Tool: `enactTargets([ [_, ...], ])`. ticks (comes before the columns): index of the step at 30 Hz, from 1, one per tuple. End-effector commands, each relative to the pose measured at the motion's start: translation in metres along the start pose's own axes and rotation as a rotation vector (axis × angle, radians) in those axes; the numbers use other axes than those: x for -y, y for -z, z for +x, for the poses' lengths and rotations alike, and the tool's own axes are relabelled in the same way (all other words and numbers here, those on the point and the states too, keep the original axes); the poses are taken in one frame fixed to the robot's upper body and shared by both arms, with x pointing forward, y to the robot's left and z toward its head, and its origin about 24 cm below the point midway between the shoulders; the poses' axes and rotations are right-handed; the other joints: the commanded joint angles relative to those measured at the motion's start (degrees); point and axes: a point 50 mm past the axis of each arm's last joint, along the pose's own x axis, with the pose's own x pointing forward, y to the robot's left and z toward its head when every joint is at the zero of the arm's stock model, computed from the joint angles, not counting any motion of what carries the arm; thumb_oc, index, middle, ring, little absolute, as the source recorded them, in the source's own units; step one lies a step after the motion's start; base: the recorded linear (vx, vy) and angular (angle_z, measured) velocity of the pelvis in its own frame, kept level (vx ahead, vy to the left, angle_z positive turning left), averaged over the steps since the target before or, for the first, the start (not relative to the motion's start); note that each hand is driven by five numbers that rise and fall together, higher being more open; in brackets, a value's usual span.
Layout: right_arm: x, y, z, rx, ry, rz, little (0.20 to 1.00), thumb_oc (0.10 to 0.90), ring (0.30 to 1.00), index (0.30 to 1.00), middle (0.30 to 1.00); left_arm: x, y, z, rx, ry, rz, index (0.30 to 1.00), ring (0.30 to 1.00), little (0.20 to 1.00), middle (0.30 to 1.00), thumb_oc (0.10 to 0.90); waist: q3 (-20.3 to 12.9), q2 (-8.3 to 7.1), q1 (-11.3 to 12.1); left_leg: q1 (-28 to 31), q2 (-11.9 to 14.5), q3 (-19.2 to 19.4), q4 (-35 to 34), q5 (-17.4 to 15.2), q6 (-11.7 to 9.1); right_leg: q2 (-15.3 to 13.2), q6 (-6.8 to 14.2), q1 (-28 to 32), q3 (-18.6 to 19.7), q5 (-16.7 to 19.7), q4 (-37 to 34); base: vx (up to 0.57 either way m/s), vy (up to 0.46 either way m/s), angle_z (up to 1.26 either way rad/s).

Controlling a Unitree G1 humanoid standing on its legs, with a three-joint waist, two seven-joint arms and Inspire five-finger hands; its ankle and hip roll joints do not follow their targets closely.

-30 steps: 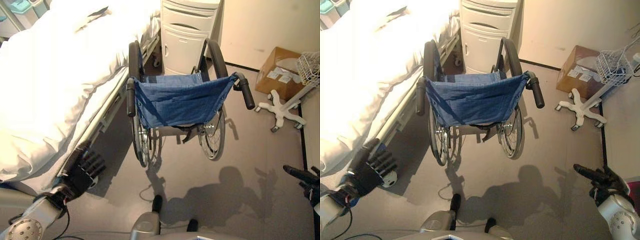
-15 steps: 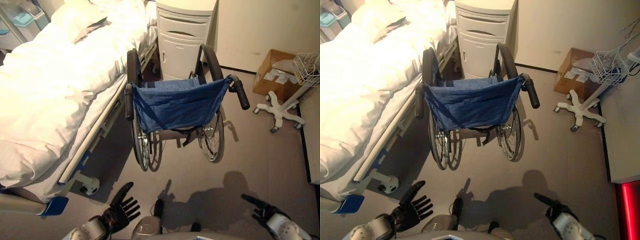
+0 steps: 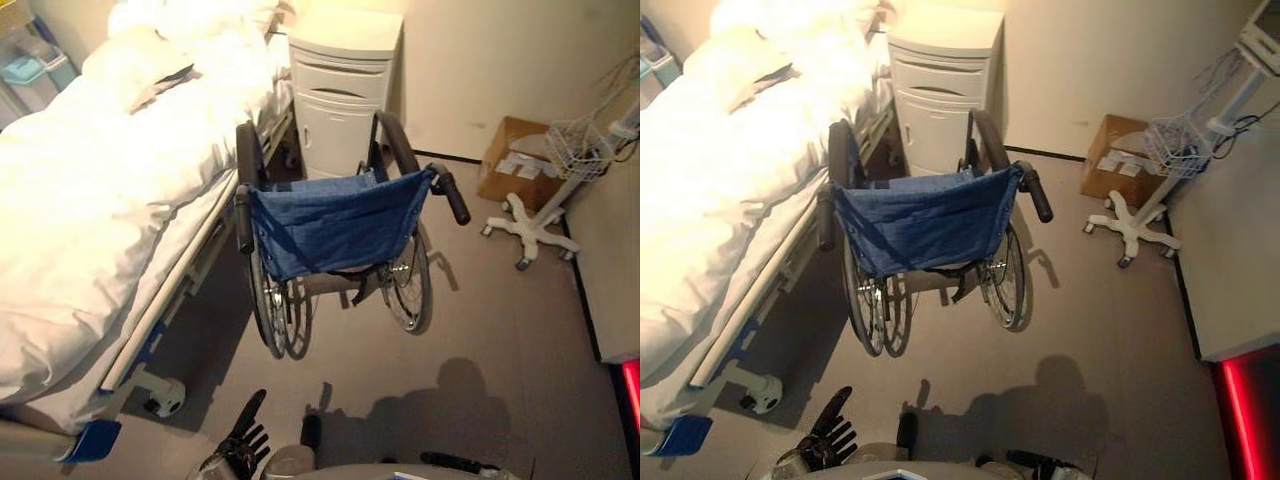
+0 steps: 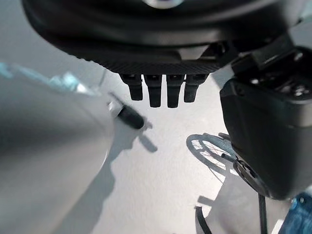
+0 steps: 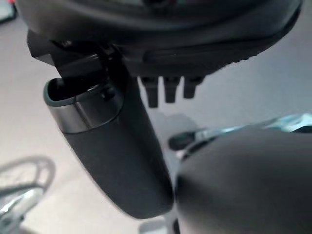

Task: Push the wheelchair next to the bed

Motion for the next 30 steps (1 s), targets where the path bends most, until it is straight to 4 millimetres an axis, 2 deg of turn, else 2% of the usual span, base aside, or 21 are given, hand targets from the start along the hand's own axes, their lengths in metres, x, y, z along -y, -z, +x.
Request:
enactTargets([
  [1, 0.012, -0.011, 0.001, 0.083, -0.008, -0.162, 0.900, 0.800, 0.900, 0.900, 0.900, 0.014, -0.012, 0.004, 0.060, 0.058, 0.099, 0.900, 0.900, 0.900, 0.900, 0.800, -0.9, 1.54, 0.6, 1.8, 1.0, 2.5, 0.8, -4.6, -3.1, -1.4, 0.7, -6.6, -1.0, 5.4, 2.8, 0.01, 0.034, -0.12],
  [4, 0.019, 0.007, 0.003, -0.025, -0.040, -0.191, 0.900, 0.800, 0.900, 0.900, 0.900, 0.002, -0.001, 0.005, 0.004, 0.020, 0.172, 0.900, 0.900, 0.900, 0.900, 0.800, -1.5, 1.62, 0.0, 2.3, 0.8, 3.1, 0.8, -5.1, -2.8, -1.3, 0.6, -6.4, -0.6, 5.0, 3.0, 0.02, 0.033, -0.08],
  [5, 0.019, 0.007, 0.003, -0.025, -0.040, -0.191, 0.900, 0.800, 0.900, 0.900, 0.900, 0.002, -0.001, 0.005, 0.004, 0.020, 0.172, 0.900, 0.900, 0.900, 0.900, 0.800, -1.5, 1.63, 0.0, 2.3, 0.8, 3.1, 0.8, -5.1, -2.8, -1.3, 0.6, -6.4, -0.6, 5.0, 3.0, 0.03, 0.026, -0.11],
  [6, 0.021, 0.015, 0.004, -0.099, -0.068, -0.160, 0.900, 0.800, 0.900, 0.900, 0.900, -0.005, 0.005, 0.006, -0.037, -0.020, 0.169, 0.900, 0.900, 0.900, 0.900, 0.800, -2.0, 1.75, -0.2, 2.7, 0.7, 3.3, 0.7, -5.4, -2.5, -1.2, 0.5, -6.2, -0.3, 4.7, 3.0, 0.02, 0.022, -0.15],
  [9, 0.022, 0.022, 0.004, -0.151, -0.086, -0.141, 0.900, 0.800, 0.900, 0.900, 0.900, -0.009, 0.014, 0.006, -0.101, -0.037, 0.139, 0.900, 0.900, 0.900, 0.900, 0.800, -2.6, 1.85, -0.4, 3.2, 0.5, 3.4, 0.7, -5.8, -2.3, -1.2, 0.4, -5.9, -0.1, 4.5, 2.9, 0.03, 0.017, -0.12],
  [12, 0.018, 0.027, 0.003, -0.179, -0.097, -0.144, 0.900, 0.800, 0.900, 0.900, 0.900, -0.006, 0.024, 0.005, -0.158, -0.025, 0.182, 0.900, 0.900, 0.900, 0.900, 0.800, -3.2, 1.98, -0.5, 3.5, 0.4, 3.5, 0.7, -6.1, -2.1, -1.4, 0.4, -5.8, 0.2, 4.5, 2.9, 0.01, 0.003, -0.01],
  [18, 0.020, 0.031, 0.003, -0.203, -0.079, -0.169, 0.900, 0.800, 0.900, 0.900, 0.900, -0.008, 0.034, 0.004, -0.237, -0.033, 0.202, 0.900, 0.900, 0.900, 0.900, 0.800, -3.8, 2.13, -0.8, 3.9, 0.3, 3.6, 0.6, -6.6, -1.9, -1.5, 0.5, -5.6, 0.4, 4.6, 2.8, 0.00, 0.007, -0.02],
  [23, 0.021, 0.032, 0.003, -0.212, -0.069, -0.161, 0.900, 0.800, 0.900, 0.900, 0.900, -0.008, 0.034, 0.004, -0.248, -0.042, 0.247, 0.900, 0.900, 0.900, 0.900, 0.800, -4.3, 2.11, -1.1, 4.0, 0.3, 3.7, 0.6, -6.8, -1.7, -1.7, 0.6, -5.7, 0.7, 4.6, 2.7, 0.00, 0.011, -0.06],
  [30, 0.019, 0.032, 0.003, -0.214, -0.075, -0.139, 0.900, 0.800, 0.900, 0.900, 0.900, -0.010, 0.036, 0.003, -0.254, -0.047, 0.206, 0.900, 0.900, 0.900, 0.900, 0.800, -4.4, 1.87, -1.0, 4.1, 0.2, 3.5, 0.6, -7.0, -1.6, -1.8, 0.7, -5.7, 0.9, 4.8, 2.6, 0.00, 0.000, -0.01],
])
